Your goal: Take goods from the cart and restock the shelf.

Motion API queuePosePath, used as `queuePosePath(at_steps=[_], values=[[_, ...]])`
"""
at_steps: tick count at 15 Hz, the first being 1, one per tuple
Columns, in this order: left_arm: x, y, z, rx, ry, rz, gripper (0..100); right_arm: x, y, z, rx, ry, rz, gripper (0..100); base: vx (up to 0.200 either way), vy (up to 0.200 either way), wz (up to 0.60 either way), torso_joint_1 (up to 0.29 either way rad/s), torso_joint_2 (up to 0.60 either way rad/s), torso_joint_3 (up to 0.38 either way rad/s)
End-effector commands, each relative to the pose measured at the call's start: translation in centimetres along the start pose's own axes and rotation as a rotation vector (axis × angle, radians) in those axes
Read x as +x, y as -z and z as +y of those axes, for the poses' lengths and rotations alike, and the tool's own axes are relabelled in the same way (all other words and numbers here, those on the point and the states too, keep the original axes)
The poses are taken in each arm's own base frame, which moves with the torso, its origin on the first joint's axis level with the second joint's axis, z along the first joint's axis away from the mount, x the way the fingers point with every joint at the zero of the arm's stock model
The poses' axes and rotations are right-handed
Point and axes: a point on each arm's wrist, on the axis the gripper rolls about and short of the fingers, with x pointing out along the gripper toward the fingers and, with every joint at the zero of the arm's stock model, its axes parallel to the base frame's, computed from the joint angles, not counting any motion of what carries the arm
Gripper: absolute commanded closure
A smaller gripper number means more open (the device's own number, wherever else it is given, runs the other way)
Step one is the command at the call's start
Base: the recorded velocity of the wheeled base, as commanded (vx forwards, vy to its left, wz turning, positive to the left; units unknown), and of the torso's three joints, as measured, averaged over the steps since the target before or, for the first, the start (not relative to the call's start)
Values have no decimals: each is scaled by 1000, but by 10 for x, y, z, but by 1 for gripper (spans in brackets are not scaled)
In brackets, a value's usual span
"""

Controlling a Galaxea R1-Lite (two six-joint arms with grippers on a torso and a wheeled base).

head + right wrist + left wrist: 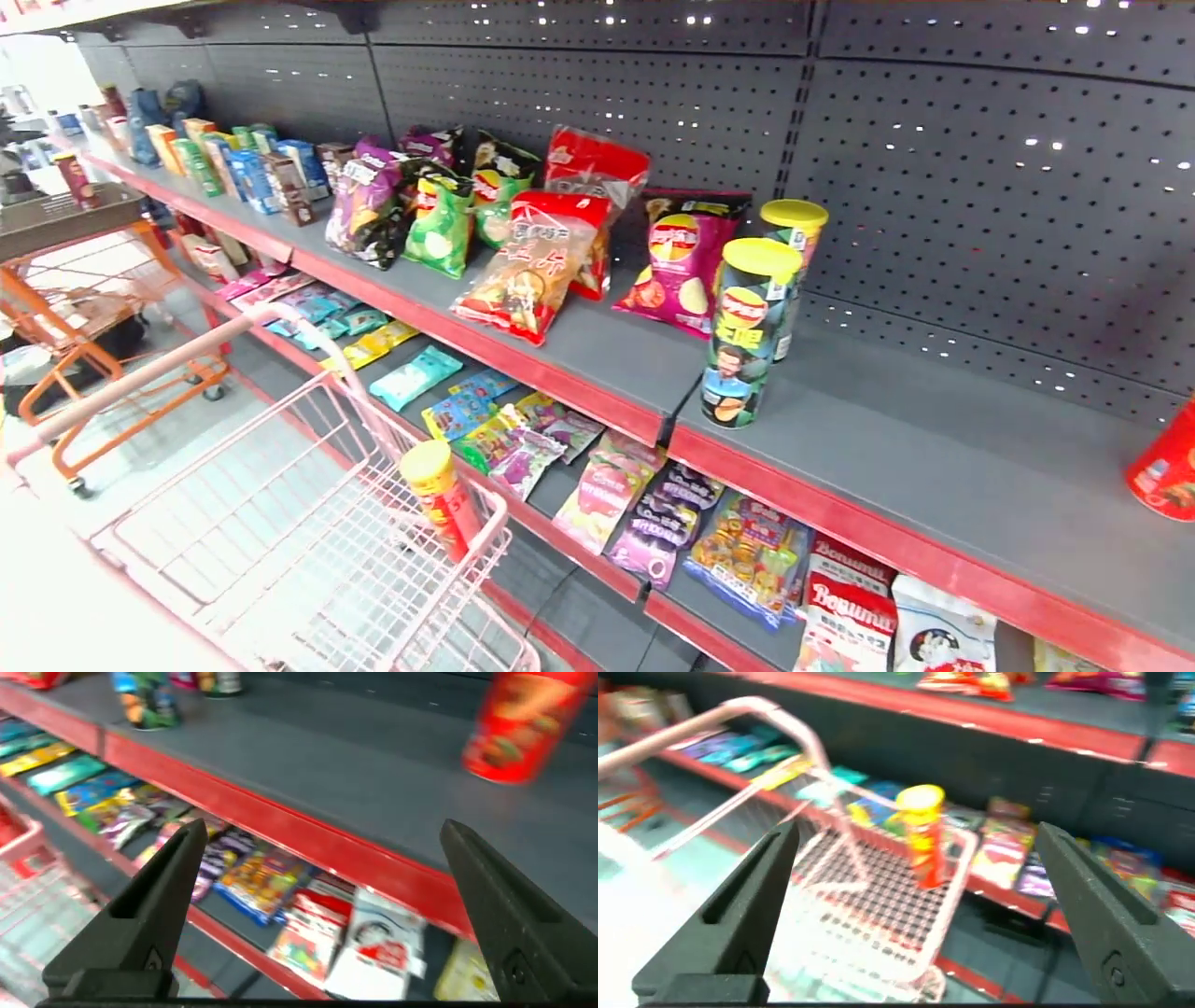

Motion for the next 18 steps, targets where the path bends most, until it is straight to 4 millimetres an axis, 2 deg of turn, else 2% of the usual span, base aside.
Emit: queuePosePath(at_steps=[1, 4, 18], values=[[0, 0, 0, 0, -1, 0, 0, 0, 0, 0, 0, 0, 2, 0, 0, 0, 600, 12, 7, 2], [0, 0, 0, 0, 0, 0, 0, 0, 0, 0, 0, 0, 2, 0, 0, 0, 600, 6, 4, 2], [0, 0, 0, -1, 0, 2, 0, 0, 0, 0, 6, 3, 0, 0, 0, 0, 0, 0, 0, 0]])
